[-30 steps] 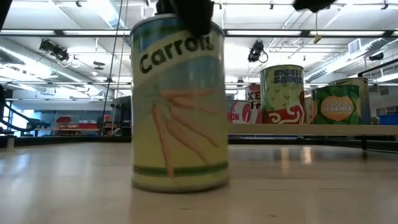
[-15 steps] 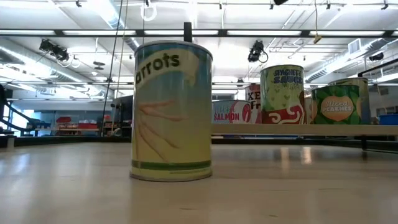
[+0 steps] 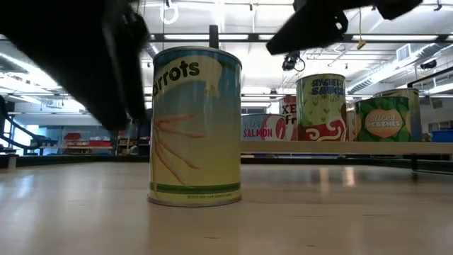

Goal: Pick and place cans onto a shelf
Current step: Put the light yellow on the shelf aligned with the blue can

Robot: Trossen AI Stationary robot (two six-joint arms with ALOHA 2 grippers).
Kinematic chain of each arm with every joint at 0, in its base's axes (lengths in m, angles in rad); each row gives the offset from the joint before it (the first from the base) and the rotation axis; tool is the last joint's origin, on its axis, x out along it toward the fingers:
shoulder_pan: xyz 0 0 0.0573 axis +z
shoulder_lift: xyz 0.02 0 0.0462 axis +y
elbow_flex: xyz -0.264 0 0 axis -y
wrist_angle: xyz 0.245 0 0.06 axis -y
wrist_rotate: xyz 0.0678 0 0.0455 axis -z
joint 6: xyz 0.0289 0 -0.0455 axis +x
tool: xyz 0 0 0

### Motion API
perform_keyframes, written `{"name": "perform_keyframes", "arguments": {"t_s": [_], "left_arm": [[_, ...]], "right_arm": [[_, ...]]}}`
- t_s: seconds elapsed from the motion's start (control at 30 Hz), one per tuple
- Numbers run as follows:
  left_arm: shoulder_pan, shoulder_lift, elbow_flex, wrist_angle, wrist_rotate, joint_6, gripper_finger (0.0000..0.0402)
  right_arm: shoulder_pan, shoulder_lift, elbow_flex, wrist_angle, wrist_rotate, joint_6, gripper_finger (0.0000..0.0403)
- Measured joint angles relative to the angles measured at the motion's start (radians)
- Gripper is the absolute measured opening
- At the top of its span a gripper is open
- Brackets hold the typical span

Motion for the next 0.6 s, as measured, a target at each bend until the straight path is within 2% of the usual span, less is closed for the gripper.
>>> {"name": "perform_keyframes", "arguments": {"t_s": [0.17,0.4,0.6], "left_arm": [[0.025,0.0,-0.076,0.215,0.046,0.086,0.028],[0.016,0.0,-0.059,0.365,0.059,0.186,0.0265],[0.019,0.0,-0.032,0.477,0.056,0.24,0.0263]], "right_arm": [[0.001,-0.003,-0.001,-0.042,-0.011,0.01,0.0355],[0.012,-0.025,-0.001,-0.067,-0.008,0.031,0.0354],[0.031,-0.083,-0.001,-0.163,-0.009,0.096,0.0354]]}}
